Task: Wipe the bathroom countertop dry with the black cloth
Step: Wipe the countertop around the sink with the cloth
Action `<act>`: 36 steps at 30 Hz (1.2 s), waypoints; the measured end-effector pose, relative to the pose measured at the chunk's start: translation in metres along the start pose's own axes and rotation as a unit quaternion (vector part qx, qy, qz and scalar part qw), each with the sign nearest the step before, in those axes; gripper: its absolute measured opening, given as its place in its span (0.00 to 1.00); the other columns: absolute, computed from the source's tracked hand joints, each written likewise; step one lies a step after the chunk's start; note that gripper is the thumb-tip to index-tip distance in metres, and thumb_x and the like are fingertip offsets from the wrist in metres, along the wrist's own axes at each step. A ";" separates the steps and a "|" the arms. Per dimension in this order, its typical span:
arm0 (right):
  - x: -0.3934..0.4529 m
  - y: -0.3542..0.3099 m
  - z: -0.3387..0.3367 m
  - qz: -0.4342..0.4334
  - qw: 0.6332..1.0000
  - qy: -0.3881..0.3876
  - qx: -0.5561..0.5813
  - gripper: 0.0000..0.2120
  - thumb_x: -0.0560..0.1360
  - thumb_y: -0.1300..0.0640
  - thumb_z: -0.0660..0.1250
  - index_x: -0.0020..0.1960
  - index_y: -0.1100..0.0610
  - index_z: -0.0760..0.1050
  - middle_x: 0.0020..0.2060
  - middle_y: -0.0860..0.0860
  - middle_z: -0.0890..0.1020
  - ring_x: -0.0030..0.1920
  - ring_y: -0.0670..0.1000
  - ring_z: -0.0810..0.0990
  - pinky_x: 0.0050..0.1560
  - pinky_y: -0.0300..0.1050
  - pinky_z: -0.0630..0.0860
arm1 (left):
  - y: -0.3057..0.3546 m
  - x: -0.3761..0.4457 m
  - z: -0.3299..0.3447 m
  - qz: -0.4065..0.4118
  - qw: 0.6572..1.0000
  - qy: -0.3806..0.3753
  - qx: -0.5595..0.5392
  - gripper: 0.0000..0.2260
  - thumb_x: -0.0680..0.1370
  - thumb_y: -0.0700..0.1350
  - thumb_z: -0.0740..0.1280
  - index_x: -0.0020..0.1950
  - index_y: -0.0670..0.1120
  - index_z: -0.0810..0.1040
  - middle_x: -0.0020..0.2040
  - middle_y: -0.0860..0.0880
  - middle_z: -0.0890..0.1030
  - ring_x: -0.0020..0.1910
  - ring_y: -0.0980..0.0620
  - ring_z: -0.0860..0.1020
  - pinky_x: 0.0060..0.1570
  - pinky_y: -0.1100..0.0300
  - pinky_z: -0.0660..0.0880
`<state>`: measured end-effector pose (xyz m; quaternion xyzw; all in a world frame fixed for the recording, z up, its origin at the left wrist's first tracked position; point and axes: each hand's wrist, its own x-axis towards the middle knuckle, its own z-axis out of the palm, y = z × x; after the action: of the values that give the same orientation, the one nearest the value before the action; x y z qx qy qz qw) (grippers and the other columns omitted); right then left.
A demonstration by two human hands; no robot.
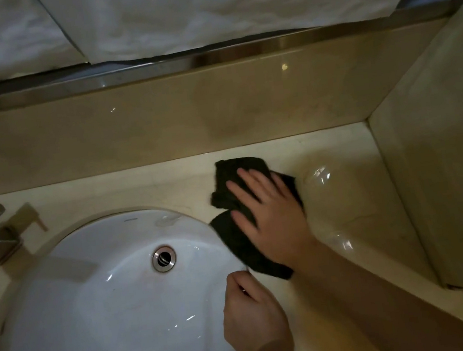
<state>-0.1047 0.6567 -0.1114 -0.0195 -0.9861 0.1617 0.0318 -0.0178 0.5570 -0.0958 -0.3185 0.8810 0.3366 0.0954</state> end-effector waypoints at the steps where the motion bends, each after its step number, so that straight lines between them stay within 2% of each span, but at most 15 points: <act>1: -0.008 0.015 -0.005 0.016 1.000 0.002 -0.017 0.24 0.82 0.44 0.53 0.76 0.49 0.65 0.77 0.50 0.64 0.77 0.52 0.60 0.74 0.57 0.58 | -0.001 0.000 -0.001 0.000 1.000 -0.006 0.007 0.16 0.82 0.51 0.49 0.39 0.50 0.70 0.33 0.53 0.74 0.35 0.46 0.71 0.38 0.54 0.65; 3: -0.023 0.050 -0.018 0.105 0.993 0.020 -0.046 0.25 0.82 0.45 0.50 0.76 0.50 0.63 0.77 0.51 0.63 0.76 0.54 0.60 0.74 0.56 0.58 | -0.002 0.002 -0.003 0.000 1.000 -0.020 0.012 0.15 0.81 0.51 0.48 0.40 0.51 0.70 0.34 0.52 0.75 0.36 0.45 0.72 0.38 0.54 0.66; 6: -0.035 0.080 -0.031 0.222 0.971 0.050 -0.067 0.26 0.82 0.44 0.46 0.78 0.51 0.61 0.77 0.53 0.62 0.77 0.55 0.58 0.76 0.55 0.55 | -0.002 0.005 -0.006 -0.017 0.998 -0.054 -0.011 0.14 0.82 0.50 0.49 0.42 0.51 0.70 0.35 0.53 0.75 0.34 0.51 0.71 0.39 0.55 0.65; 11: -0.029 0.076 -0.029 0.246 0.963 0.066 -0.082 0.27 0.82 0.42 0.46 0.78 0.50 0.59 0.77 0.53 0.61 0.76 0.56 0.57 0.76 0.57 0.53 | -0.006 0.004 -0.007 -0.025 0.996 -0.070 -0.054 0.16 0.83 0.52 0.50 0.44 0.52 0.74 0.37 0.53 0.79 0.39 0.49 0.78 0.41 0.57 0.70; 13: -0.029 0.072 -0.030 0.253 0.961 0.068 -0.085 0.29 0.81 0.40 0.45 0.78 0.50 0.58 0.77 0.54 0.61 0.76 0.56 0.57 0.76 0.60 0.53 | -0.018 0.008 -0.012 0.005 0.982 -0.121 -0.145 0.16 0.84 0.50 0.52 0.42 0.54 0.76 0.37 0.54 0.80 0.38 0.53 0.78 0.42 0.56 0.73; 15: -0.027 0.059 -0.027 0.276 0.955 0.070 -0.078 0.32 0.79 0.36 0.46 0.79 0.50 0.56 0.78 0.55 0.59 0.77 0.57 0.56 0.76 0.61 0.50 | -0.036 0.027 -0.035 0.038 0.952 -0.176 -0.246 0.15 0.83 0.48 0.55 0.44 0.58 0.78 0.37 0.55 0.82 0.37 0.54 0.80 0.42 0.55 0.76; 17: -0.023 0.042 -0.018 0.297 0.950 0.067 -0.076 0.34 0.78 0.34 0.46 0.79 0.49 0.54 0.79 0.55 0.57 0.78 0.57 0.53 0.76 0.61 0.47 | -0.067 0.060 -0.069 0.085 0.963 -0.138 -0.216 0.11 0.81 0.53 0.57 0.49 0.60 0.80 0.42 0.57 0.83 0.42 0.56 0.81 0.48 0.51 0.78; 19: -0.017 0.020 -0.007 0.288 0.952 0.065 -0.079 0.34 0.78 0.34 0.45 0.79 0.49 0.53 0.79 0.55 0.56 0.78 0.57 0.52 0.76 0.62 0.46 | -0.105 0.110 -0.119 0.129 0.981 -0.028 -0.145 0.07 0.81 0.51 0.63 0.54 0.57 0.80 0.52 0.57 0.82 0.51 0.54 0.80 0.57 0.47 0.77; 20: -0.013 0.009 -0.003 0.279 0.955 0.070 -0.076 0.33 0.79 0.35 0.45 0.79 0.49 0.53 0.79 0.55 0.57 0.78 0.57 0.53 0.76 0.62 0.47 | -0.122 0.138 -0.149 0.160 0.981 0.037 -0.100 0.07 0.80 0.50 0.64 0.56 0.55 0.80 0.56 0.53 0.81 0.55 0.49 0.79 0.62 0.46 0.74; 22: -0.004 -0.008 0.005 0.261 0.959 0.082 -0.069 0.31 0.79 0.37 0.47 0.79 0.50 0.55 0.78 0.56 0.58 0.77 0.58 0.54 0.76 0.62 0.47 | -0.152 0.191 -0.206 0.226 0.962 0.152 0.005 0.17 0.76 0.52 0.63 0.60 0.46 0.80 0.62 0.42 0.78 0.61 0.39 0.75 0.66 0.47 0.69; 24: 0.008 -0.025 0.012 0.243 0.964 0.090 -0.066 0.30 0.80 0.39 0.47 0.78 0.51 0.57 0.77 0.57 0.60 0.76 0.58 0.56 0.75 0.62 0.49 | -0.172 0.240 -0.250 0.233 0.946 0.205 0.095 0.28 0.72 0.55 0.62 0.66 0.41 0.78 0.68 0.36 0.72 0.65 0.35 0.71 0.68 0.44 0.65; 27: 0.028 -0.048 0.022 0.209 0.971 0.095 -0.069 0.30 0.80 0.40 0.48 0.78 0.53 0.59 0.76 0.58 0.62 0.75 0.60 0.58 0.75 0.63 0.52 | -0.177 0.286 -0.275 0.212 0.947 0.168 0.171 0.37 0.70 0.61 0.60 0.75 0.43 0.67 0.76 0.37 0.64 0.74 0.36 0.62 0.73 0.42 0.58; 29: 0.040 -0.062 0.029 0.190 0.975 0.095 -0.072 0.30 0.80 0.41 0.48 0.78 0.54 0.60 0.76 0.58 0.63 0.75 0.60 0.59 0.75 0.62 0.53 | -0.178 0.301 -0.271 0.224 0.949 0.128 0.180 0.39 0.70 0.62 0.58 0.77 0.44 0.64 0.77 0.39 0.63 0.76 0.38 0.60 0.75 0.41 0.56; 36: 0.074 -0.106 0.054 0.156 0.979 0.112 -0.072 0.28 0.81 0.44 0.49 0.77 0.57 0.62 0.74 0.62 0.64 0.75 0.61 0.59 0.75 0.60 0.52 | -0.184 0.308 -0.260 0.234 0.953 0.151 0.122 0.35 0.69 0.58 0.61 0.75 0.46 0.70 0.76 0.42 0.66 0.76 0.41 0.62 0.75 0.43 0.59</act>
<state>-0.1851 0.5424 -0.1241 -0.1930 -0.9704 0.0896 0.1145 -0.1301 0.1289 -0.1155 -0.1363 0.9694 0.1874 -0.0816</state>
